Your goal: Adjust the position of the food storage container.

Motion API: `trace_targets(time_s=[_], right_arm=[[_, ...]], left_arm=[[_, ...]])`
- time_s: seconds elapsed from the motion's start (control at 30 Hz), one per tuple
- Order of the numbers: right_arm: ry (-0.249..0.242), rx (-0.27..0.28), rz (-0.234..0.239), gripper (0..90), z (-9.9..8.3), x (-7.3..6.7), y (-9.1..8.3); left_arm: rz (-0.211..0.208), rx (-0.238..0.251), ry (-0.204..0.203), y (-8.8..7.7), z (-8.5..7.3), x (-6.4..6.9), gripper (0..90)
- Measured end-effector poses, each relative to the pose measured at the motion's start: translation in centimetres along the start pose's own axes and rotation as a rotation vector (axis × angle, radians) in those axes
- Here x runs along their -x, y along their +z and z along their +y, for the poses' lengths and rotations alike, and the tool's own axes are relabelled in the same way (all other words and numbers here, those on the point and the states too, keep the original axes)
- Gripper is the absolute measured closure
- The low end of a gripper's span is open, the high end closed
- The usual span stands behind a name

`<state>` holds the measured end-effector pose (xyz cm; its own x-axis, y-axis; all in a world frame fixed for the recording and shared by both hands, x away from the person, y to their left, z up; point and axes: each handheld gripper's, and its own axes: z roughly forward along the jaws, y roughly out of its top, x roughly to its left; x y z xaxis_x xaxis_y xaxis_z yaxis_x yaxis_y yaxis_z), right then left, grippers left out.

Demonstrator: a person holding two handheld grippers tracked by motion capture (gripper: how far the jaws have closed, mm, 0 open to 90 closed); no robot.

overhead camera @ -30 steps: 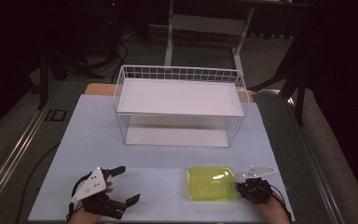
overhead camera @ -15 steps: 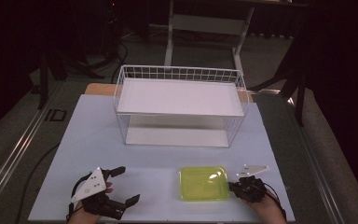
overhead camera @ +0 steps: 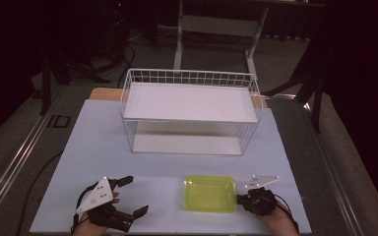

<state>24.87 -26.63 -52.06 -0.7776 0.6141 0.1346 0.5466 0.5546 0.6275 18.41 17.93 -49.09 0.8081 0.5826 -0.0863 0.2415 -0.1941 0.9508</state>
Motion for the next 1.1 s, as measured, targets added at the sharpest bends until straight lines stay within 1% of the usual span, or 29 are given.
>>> trace_targets(time_s=[0.17,0.2,0.23,0.4,0.43,0.6,0.63,0.87,1.07,1.1], right_arm=[[-0.028,-0.011,0.026,90.0,1.2,-0.6,1.3],[-0.028,-0.011,0.026,90.0,1.2,-0.6,1.3],[-0.033,-0.015,0.032,90.0,1.6,-0.7,1.8],[-0.048,-0.012,0.036,90.0,2.5,-0.8,2.6],[-0.052,-0.013,0.038,90.0,3.0,-0.9,3.1],[-0.060,-0.012,0.050,90.0,3.7,-1.0,3.8],[-0.069,-0.014,0.057,90.0,4.1,-1.2,4.1],[-0.084,-0.016,0.075,90.0,4.7,-1.9,4.9],[-0.090,-0.016,0.072,90.0,5.0,-2.0,5.1],[-0.099,-0.018,0.064,90.0,5.1,-2.0,5.1]], left_arm=[[0.000,-0.001,0.005,0.0,0.0,0.1,2.2],[0.000,-0.001,0.005,0.0,0.0,0.1,2.3],[-0.001,-0.002,0.004,-0.1,0.0,0.1,2.2],[-0.002,-0.003,0.005,-0.1,0.0,0.0,2.3],[-0.004,-0.004,0.006,-0.1,0.0,0.0,2.3],[-0.007,-0.008,0.009,0.0,0.0,0.1,2.3],[-0.007,-0.007,0.009,-0.1,0.0,0.1,2.2],[-0.005,-0.005,0.012,-0.1,0.0,0.1,2.2],[-0.006,-0.007,0.012,-0.1,0.0,0.0,2.3],[-0.007,-0.006,0.011,-0.1,0.0,0.0,2.3]])
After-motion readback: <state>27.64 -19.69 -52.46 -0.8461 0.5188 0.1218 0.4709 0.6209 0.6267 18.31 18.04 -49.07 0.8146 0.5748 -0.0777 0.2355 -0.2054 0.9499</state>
